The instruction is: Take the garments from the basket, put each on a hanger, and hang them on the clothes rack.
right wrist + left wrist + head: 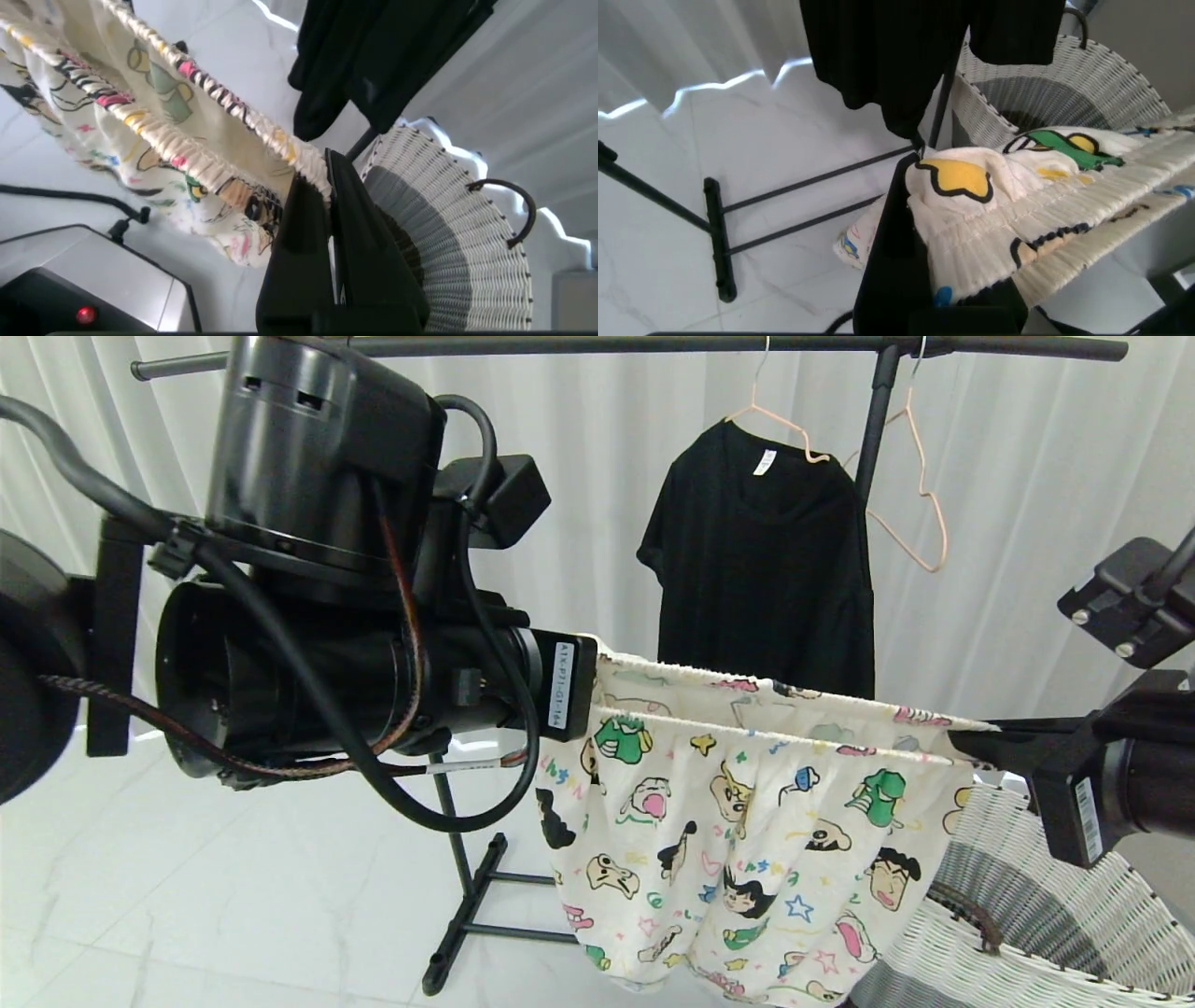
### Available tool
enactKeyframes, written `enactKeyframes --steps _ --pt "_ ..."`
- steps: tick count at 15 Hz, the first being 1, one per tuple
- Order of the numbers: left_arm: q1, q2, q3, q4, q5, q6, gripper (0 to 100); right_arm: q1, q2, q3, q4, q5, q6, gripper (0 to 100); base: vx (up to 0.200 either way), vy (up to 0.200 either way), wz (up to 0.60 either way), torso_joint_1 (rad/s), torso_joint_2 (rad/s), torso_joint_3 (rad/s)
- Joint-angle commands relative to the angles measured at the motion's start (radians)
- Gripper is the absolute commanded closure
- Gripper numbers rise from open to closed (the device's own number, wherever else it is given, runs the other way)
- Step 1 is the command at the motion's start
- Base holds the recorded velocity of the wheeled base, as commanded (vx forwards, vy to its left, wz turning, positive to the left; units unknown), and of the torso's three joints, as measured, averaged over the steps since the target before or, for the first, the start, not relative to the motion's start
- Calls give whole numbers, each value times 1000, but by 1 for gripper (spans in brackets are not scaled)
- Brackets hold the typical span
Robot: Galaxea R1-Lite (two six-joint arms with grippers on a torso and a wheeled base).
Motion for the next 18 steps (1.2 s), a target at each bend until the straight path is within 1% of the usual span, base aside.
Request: enactKeyframes --steps 1,4,7,8,9,11,12,13,14,15,16,17,18 --pt "-18 -46 11 -1 2 -2 100 -2 -2 -25 -1 1 0 100 0 0 0 0 0 0" --pt "-71 -124 20 -1 1 32 100 1 21 -142 26 6 -1 100 0 0 0 0 0 0" --pt "-84 -173 22 -1 2 78 100 6 50 -320 145 69 -6 100 0 0 0 0 0 0" --pt "-84 -182 23 -1 4 92 100 7 56 -354 171 73 -6 100 0 0 0 0 0 0" --pt "-84 -199 26 -1 2 112 100 19 58 -403 223 73 -11 100 0 0 0 0 0 0" --pt "-93 -219 60 -1 4 150 100 36 36 -417 282 72 -12 100 0 0 0 0 0 0" --pt "-93 -227 106 -2 2 214 100 50 6 -410 319 72 -14 100 0 0 0 0 0 0" --pt "-94 -227 132 -12 -1 300 100 75 -22 -414 378 73 -12 100 0 0 0 0 0 0" --pt "-94 -219 131 -28 -8 366 100 113 -50 -420 440 73 -12 100 0 0 0 0 0 0" --pt "-94 -199 119 -73 -25 409 100 165 -79 -420 496 73 -12 100 0 0 0 0 0 0" --pt "-94 -181 102 -105 -47 426 100 202 -97 -420 533 75 -11 100 0 0 0 0 0 0" --pt "-94 -159 60 -128 -81 429 100 253 -116 -420 573 73 -11 100 0 0 0 0 0 0" --pt "-94 -138 13 -128 -114 428 100 297 -120 -420 590 73 -11 100 0 0 0 0 0 0"
